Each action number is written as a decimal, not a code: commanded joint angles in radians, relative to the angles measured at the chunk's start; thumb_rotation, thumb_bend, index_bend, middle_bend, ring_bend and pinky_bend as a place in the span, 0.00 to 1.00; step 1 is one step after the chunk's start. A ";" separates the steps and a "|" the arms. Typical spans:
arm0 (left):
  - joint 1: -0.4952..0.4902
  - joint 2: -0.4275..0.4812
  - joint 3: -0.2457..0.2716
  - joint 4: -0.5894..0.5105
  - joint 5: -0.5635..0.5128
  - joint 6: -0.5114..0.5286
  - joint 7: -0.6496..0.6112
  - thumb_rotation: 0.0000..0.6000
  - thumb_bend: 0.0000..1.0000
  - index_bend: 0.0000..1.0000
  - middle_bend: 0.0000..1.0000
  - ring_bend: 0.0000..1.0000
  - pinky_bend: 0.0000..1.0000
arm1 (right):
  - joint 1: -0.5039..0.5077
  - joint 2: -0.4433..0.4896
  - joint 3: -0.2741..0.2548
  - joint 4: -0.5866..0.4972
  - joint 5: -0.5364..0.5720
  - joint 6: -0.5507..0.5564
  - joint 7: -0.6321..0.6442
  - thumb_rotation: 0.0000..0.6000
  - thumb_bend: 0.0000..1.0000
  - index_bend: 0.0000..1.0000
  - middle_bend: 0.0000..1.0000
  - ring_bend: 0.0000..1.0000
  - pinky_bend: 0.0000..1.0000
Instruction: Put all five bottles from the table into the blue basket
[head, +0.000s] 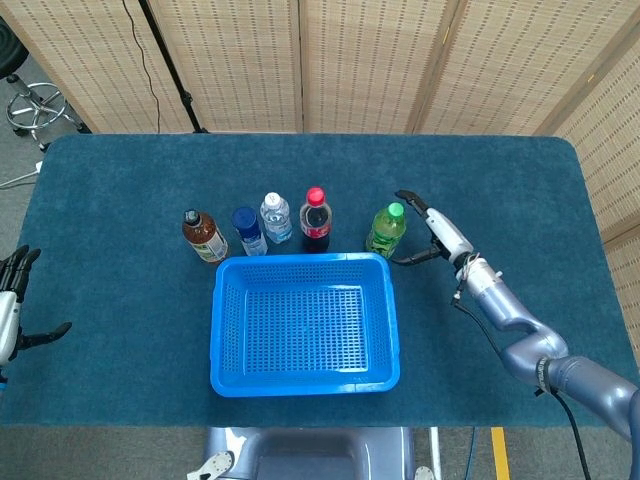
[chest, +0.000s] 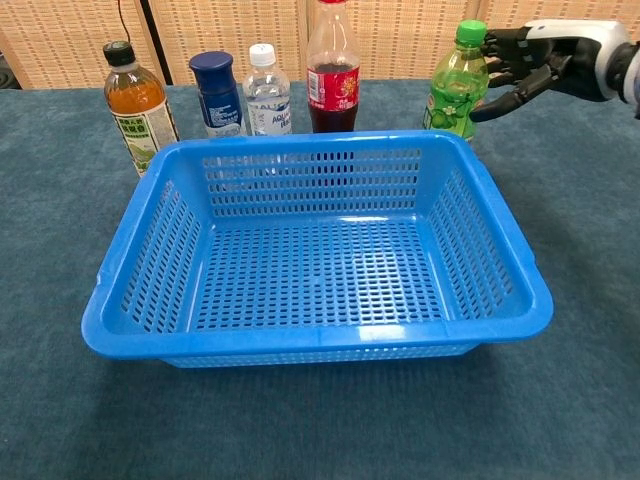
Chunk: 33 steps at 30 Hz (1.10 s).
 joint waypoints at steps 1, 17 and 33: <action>-0.004 -0.001 0.000 0.004 0.001 -0.005 -0.002 1.00 0.07 0.00 0.00 0.00 0.00 | 0.028 -0.044 0.008 0.046 0.021 -0.014 -0.052 1.00 0.00 0.00 0.00 0.00 0.00; -0.007 0.000 -0.005 0.017 -0.016 -0.015 -0.030 1.00 0.07 0.00 0.00 0.00 0.00 | 0.059 -0.200 0.103 0.179 0.180 -0.004 -0.130 1.00 0.00 0.58 0.72 0.72 0.59; 0.008 0.014 0.009 0.012 0.030 0.014 -0.071 1.00 0.07 0.00 0.00 0.00 0.00 | -0.089 0.104 0.159 -0.293 0.133 0.241 -0.239 1.00 0.02 0.65 0.79 0.78 0.63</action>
